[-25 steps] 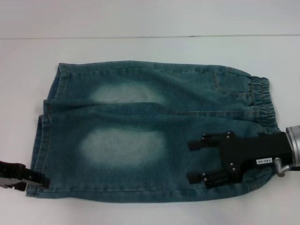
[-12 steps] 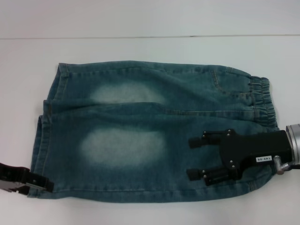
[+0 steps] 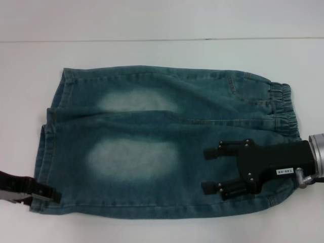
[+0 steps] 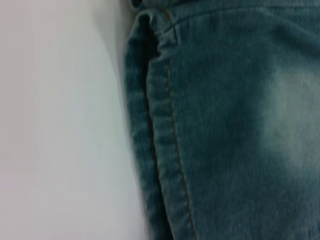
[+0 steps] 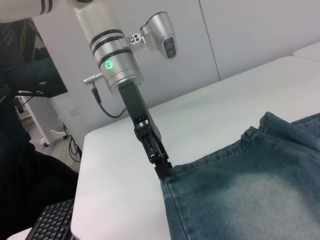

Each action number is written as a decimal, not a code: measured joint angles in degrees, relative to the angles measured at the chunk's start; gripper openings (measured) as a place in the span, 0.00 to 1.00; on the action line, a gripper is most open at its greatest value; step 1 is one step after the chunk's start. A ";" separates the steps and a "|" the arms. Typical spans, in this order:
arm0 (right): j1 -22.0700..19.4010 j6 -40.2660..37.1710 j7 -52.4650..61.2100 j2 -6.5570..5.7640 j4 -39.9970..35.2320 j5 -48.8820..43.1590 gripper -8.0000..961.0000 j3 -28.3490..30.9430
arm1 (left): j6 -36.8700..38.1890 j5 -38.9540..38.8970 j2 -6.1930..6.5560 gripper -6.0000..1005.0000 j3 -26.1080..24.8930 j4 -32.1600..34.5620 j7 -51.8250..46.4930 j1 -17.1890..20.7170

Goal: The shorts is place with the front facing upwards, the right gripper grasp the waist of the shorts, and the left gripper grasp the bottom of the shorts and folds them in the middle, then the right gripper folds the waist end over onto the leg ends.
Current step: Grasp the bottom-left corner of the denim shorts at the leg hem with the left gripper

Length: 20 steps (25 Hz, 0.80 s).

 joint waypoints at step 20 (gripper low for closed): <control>-0.38 0.01 -0.20 0.00 0.00 0.44 0.98 0.00 | 1.43 -0.05 -0.50 0.69 1.40 0.60 2.97 -0.36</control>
